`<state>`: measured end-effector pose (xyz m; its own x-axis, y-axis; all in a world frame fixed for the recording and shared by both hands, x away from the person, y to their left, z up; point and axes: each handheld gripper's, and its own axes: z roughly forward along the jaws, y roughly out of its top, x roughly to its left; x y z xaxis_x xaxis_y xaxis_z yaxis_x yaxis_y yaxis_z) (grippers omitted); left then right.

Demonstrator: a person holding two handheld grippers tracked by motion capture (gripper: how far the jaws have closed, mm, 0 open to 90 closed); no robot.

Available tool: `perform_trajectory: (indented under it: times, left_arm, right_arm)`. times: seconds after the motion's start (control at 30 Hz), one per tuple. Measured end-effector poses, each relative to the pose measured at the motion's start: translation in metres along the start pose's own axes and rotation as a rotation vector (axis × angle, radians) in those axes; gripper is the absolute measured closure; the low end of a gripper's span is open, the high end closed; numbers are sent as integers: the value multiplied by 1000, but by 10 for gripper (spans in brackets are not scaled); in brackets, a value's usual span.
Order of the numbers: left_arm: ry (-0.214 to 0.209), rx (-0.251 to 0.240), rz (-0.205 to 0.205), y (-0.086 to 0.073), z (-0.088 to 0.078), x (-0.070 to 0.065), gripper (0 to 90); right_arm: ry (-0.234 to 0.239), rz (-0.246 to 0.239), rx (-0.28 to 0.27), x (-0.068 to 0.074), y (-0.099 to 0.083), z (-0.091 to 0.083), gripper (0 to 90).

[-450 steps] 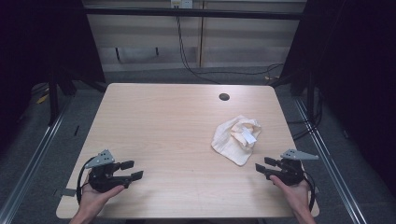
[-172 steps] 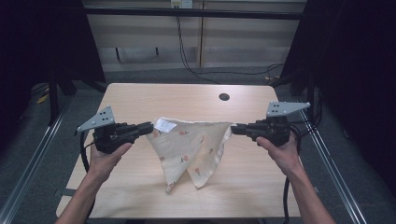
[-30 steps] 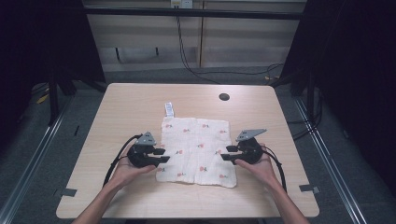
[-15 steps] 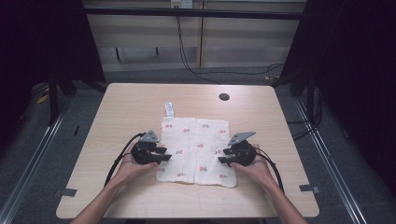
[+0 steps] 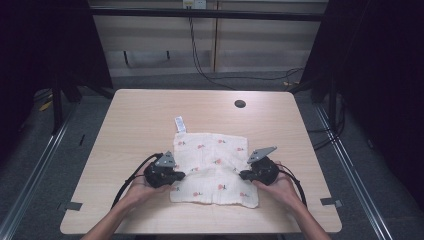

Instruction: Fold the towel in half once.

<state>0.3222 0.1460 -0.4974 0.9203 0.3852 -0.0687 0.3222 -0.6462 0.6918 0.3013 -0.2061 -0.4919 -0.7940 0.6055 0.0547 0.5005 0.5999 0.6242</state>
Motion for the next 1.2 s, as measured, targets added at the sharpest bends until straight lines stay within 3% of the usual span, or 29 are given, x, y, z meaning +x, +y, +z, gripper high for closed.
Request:
perform_trajectory:
  times: [0.17,0.23,0.33,0.43,0.5,0.53,0.63,0.73,0.8,0.83,0.87,0.9,0.93,1.0,1.03,1.13,1.17,1.2]
  left_arm:
    - [-24,15,24,-7,-8,-12,887]
    - [-24,12,16,-9,-9,-14,888]
    - [-60,-3,-13,-18,-16,-18,887]
    - [-61,-3,-15,-21,-18,-21,881]
    - [-71,15,-15,-23,-22,-25,847]
    - [-80,12,-15,-26,-26,-28,835]
    - [-79,10,-8,-28,-30,-28,759]
    - [-70,8,-31,-28,-32,-23,714]
    - [-66,-9,-36,-23,-33,-20,666]
    - [-76,-47,-66,-18,-36,-15,656]
    - [-76,-47,-66,-18,-36,-15,643]
    - [-75,-56,-80,-16,-37,-12,638]
    - [-64,-48,-82,-13,-37,-8,624]
    - [-36,-54,-113,-7,-39,9,612]
    - [-36,-54,-113,-7,-39,9,605]
    - [20,-104,-162,0,-46,30,585]
    - [20,-104,-162,0,-46,30,578]
    - [46,-132,-182,4,-48,42,578]
  right_arm:
    - [22,0,1,7,-3,-2,869]
    - [30,15,-3,9,-5,-3,874]
    - [68,34,-23,17,-14,-8,867]
    - [71,15,-19,23,-16,-10,859]
    - [84,16,-14,29,-18,-12,833]
    - [88,19,-17,34,-20,-13,761]
    - [108,11,-23,33,-20,-13,682]
    - [131,41,-81,21,-14,-16,625]
    - [75,44,-101,10,-2,-18,615]
    - [54,48,-117,5,2,-18,610]
    - [54,48,-117,5,2,-18,610]
    - [-8,61,-128,-9,10,-16,600]
    - [-26,77,-141,-17,13,-15,601]
    - [-73,84,-138,-31,18,-12,599]
    - [-73,84,-138,-31,18,-12,599]
    - [-94,134,-131,-59,24,1,599]
    - [-94,134,-131,-59,24,1,599]
    - [-91,139,-111,-67,26,10,599]
